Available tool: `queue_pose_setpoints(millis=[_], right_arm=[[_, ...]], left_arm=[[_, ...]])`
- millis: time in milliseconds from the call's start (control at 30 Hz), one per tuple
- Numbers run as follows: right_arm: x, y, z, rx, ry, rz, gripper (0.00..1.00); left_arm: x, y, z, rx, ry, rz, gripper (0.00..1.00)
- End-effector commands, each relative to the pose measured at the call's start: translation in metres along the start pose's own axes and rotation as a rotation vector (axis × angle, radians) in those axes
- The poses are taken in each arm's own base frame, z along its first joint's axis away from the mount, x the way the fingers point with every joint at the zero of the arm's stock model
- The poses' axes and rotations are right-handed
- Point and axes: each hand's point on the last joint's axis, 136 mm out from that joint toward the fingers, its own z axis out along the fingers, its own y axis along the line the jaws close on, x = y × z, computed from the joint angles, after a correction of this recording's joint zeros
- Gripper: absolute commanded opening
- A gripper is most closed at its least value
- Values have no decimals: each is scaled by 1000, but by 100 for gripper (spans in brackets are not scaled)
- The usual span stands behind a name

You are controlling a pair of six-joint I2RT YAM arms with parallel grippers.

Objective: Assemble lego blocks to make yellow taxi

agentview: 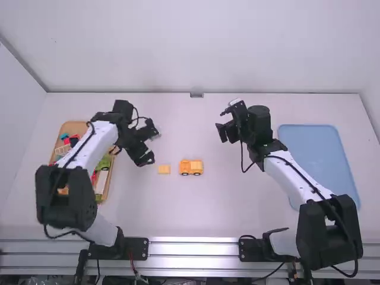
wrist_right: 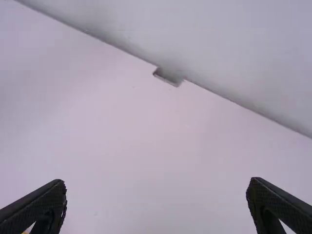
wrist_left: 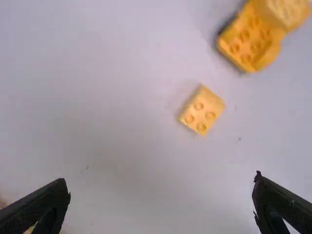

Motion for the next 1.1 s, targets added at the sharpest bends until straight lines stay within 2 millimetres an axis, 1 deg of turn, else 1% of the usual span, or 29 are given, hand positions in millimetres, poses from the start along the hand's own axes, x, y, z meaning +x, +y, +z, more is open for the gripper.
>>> queue_pose_setpoints(millis=[0, 33, 100, 167, 200, 233, 300, 367, 467, 533, 700, 767, 900, 933, 1033, 1067], right_arm=[[2, -5, -6, 9, -11, 64, 99], [3, -4, -6, -2, -11, 65, 99], [3, -2, -7, -33, -19, 65, 99], [3, -5, -8, -31, -22, 68, 99], [2, -7, -8, -23, -24, 69, 99], [2, -9, -8, -21, -25, 71, 98], [3, -13, -9, -12, -26, 77, 99], [4, -17, -10, -3, -22, 83, 99], [6, -20, -11, -7, -21, 90, 98], [6, -22, -11, -3, -21, 93, 99], [6, -22, -11, -3, -21, 92, 99], [6, -22, -11, -4, -21, 92, 99], [6, -22, -11, -3, -21, 92, 99], [6, -22, -11, -3, -21, 92, 99], [7, -21, -11, -4, -19, 93, 99], [7, -21, -11, -5, -18, 92, 98]], left_arm=[[6, 2, 21, 11, 121, 195, 99], [7, 0, 30, 18, 148, 209, 98], [7, -6, 51, 52, 200, 292, 93], [7, -13, 60, 82, 214, 352, 92], [4, -19, 67, 108, 213, 388, 92], [3, -22, 69, 120, 212, 399, 92], [-1, -27, 75, 130, 208, 405, 91], [-6, -29, 82, 115, 192, 371, 93], [-9, -24, 89, 82, 173, 323, 90], [-8, -24, 95, 71, 165, 305, 85], [-3, -35, 104, 105, 139, 301, 78], [-2, -35, 110, 91, 135, 292, 72], [-4, -33, 113, 72, 124, 262, 65], [-4, -33, 113, 72, 124, 262, 65], [-1, -34, 114, 82, 124, 254, 59], [0, -35, 113, 83, 127, 249, 54]])
